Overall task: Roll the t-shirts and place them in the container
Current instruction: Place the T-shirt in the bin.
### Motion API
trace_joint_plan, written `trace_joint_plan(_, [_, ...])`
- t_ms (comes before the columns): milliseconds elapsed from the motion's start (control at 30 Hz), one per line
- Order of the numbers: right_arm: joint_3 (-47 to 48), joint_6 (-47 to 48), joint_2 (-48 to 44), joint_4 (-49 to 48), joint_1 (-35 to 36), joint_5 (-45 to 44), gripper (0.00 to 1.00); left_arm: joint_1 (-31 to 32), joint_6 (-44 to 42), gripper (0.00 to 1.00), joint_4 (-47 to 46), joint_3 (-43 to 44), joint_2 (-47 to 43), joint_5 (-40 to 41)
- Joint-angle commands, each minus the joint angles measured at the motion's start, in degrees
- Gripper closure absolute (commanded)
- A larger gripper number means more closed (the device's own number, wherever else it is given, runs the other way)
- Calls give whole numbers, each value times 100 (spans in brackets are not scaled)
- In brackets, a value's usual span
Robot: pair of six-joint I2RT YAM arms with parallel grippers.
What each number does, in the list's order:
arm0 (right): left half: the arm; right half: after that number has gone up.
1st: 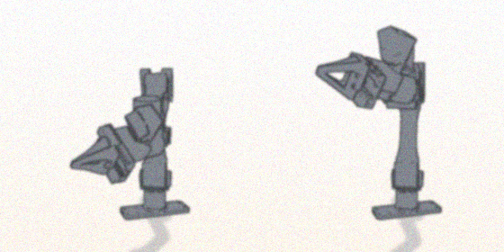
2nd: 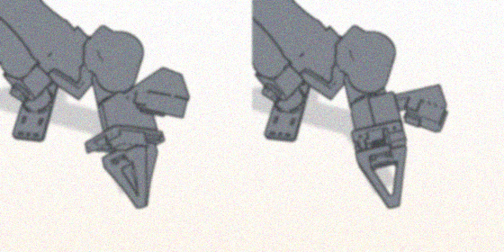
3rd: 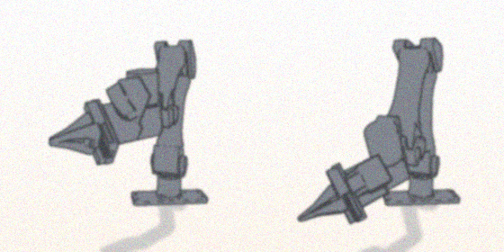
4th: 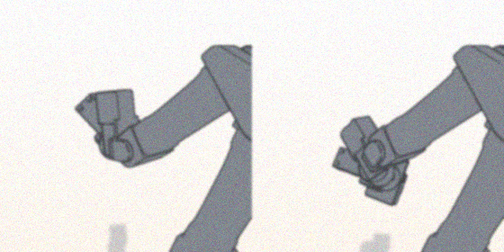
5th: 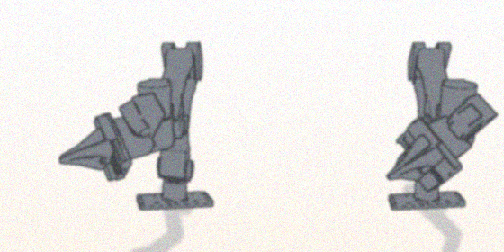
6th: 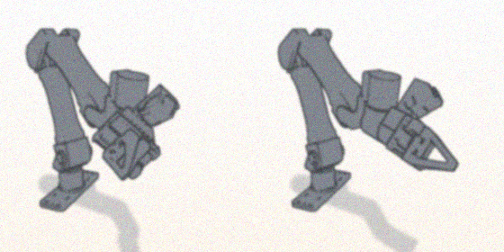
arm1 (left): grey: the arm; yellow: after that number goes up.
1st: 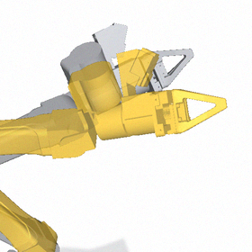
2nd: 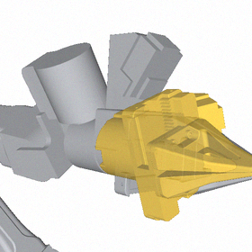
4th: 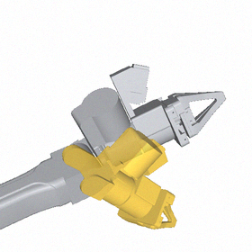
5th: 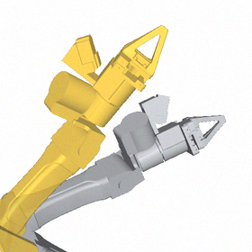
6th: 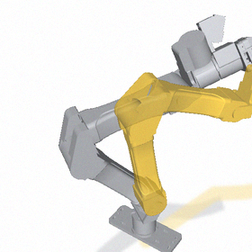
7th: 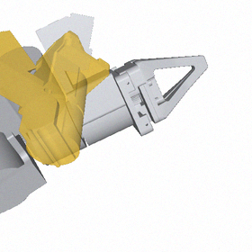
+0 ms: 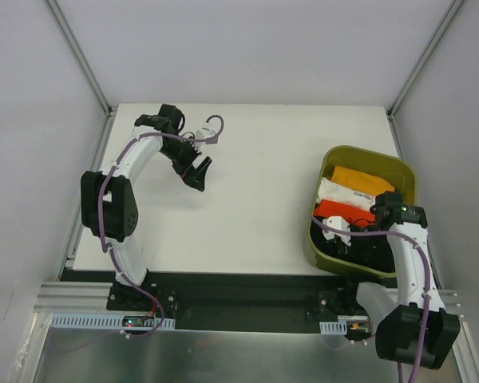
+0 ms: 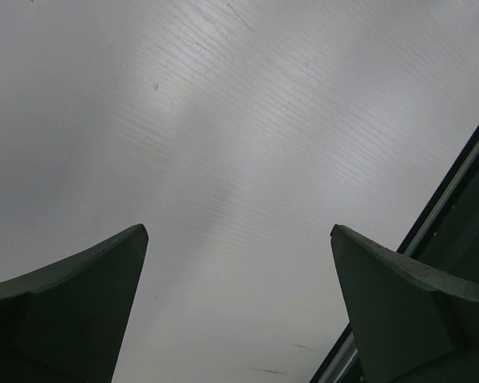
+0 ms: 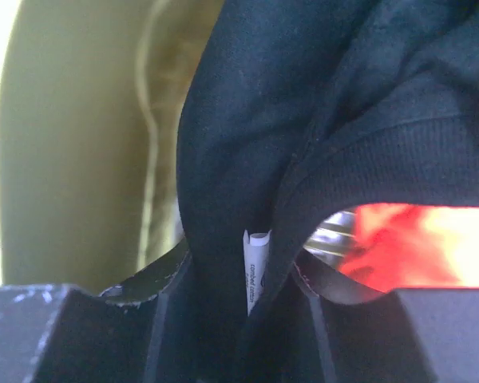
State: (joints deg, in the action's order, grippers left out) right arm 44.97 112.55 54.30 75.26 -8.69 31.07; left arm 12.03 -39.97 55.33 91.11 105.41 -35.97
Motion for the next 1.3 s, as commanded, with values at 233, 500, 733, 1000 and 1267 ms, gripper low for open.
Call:
trace_joint_plan(233, [-594,2175,572,280,139,84,99,159,33,1,92,153,24,-51])
trace_joint_plan(500, [-463,1787,687,49,60,-356,78,291,24,1,83,240,120,-42])
trace_joint_plan(733, [704,1868,-7,1347,25,276,4,352,112,1,83,363,182,-174])
trace_joint_plan(1000, [1681,1340,-245,1957,-1,320,4,352,129,1,83,460,270,-323])
trace_joint_plan(1267, [2567,-2243,1651,34,7,1524,2,361,208,1,83,671,446,-464])
